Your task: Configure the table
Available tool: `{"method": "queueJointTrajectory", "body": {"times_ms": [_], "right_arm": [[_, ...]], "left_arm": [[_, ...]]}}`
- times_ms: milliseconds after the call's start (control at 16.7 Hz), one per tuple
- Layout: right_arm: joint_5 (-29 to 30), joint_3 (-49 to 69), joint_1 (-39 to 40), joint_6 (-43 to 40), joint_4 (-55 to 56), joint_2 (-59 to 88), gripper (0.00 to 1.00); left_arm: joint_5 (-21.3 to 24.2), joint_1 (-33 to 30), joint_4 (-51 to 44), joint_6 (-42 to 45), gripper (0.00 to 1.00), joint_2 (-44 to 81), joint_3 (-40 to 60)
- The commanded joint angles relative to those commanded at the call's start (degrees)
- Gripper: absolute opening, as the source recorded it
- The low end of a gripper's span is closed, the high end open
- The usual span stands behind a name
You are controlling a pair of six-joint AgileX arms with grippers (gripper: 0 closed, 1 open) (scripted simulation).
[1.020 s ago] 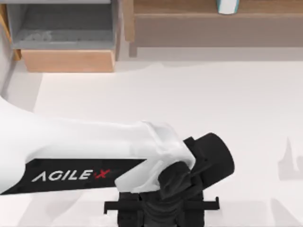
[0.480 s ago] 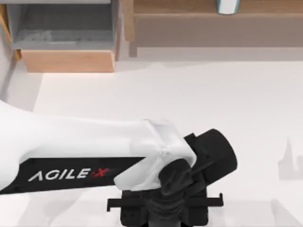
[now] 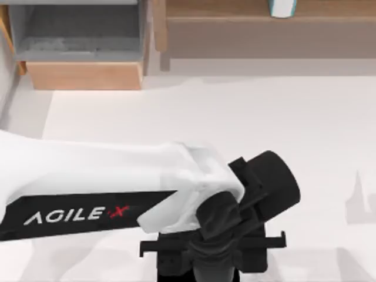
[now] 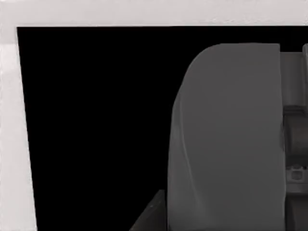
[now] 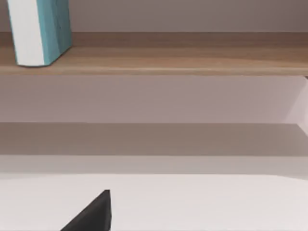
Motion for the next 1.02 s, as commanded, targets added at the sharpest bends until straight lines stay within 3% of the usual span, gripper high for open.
{"method": "queueJointTrajectory", "body": {"times_ms": [900,1020], "right_arm": [[0.00,0.00,0.00,0.00,0.00,0.00,1.00],[0.00,0.00,0.00,0.00,0.00,0.00,1.00]], "left_arm": [[-0.07,0.38,0.85,0.14,0.00,3.10,-3.52],[-0.07,0.38,0.85,0.14,0.15,3.10,-3.52]]}}
